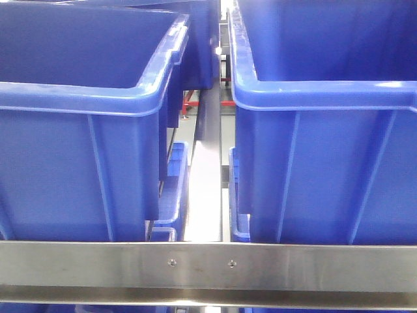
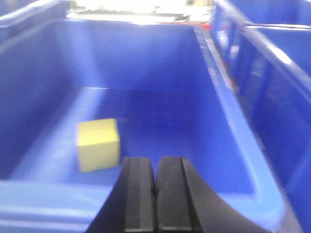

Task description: Place yellow foam block on left shelf second layer

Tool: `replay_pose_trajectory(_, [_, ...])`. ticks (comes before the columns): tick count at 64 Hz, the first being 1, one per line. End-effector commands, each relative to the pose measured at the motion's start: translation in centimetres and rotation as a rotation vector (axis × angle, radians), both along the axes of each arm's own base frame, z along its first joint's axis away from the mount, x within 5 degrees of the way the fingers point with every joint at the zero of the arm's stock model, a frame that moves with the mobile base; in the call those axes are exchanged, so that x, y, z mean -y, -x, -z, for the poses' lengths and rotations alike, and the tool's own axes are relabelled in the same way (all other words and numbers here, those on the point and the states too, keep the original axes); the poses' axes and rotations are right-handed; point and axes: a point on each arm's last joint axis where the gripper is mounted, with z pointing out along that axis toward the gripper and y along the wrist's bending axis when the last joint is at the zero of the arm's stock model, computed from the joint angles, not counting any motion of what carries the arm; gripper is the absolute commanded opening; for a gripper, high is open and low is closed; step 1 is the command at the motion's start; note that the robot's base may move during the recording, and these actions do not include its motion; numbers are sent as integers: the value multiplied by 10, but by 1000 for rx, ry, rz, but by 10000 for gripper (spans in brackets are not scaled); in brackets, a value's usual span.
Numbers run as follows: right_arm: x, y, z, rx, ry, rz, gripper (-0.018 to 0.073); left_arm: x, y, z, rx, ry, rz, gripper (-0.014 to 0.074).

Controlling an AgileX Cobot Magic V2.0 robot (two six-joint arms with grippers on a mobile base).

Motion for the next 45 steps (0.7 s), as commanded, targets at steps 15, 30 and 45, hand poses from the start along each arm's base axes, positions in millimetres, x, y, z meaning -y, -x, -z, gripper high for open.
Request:
replay_pose_trajectory(15, [1, -1, 29, 60, 8, 28, 56, 1, 0, 1, 72, 15, 9, 137])
replay_pose_trajectory(30, [1, -2, 34, 22, 6, 29, 56, 1, 0, 1, 72, 15, 9, 137])
replay_pose_trajectory(45, [1, -2, 34, 19, 6, 29, 56, 1, 0, 1, 72, 15, 9, 137])
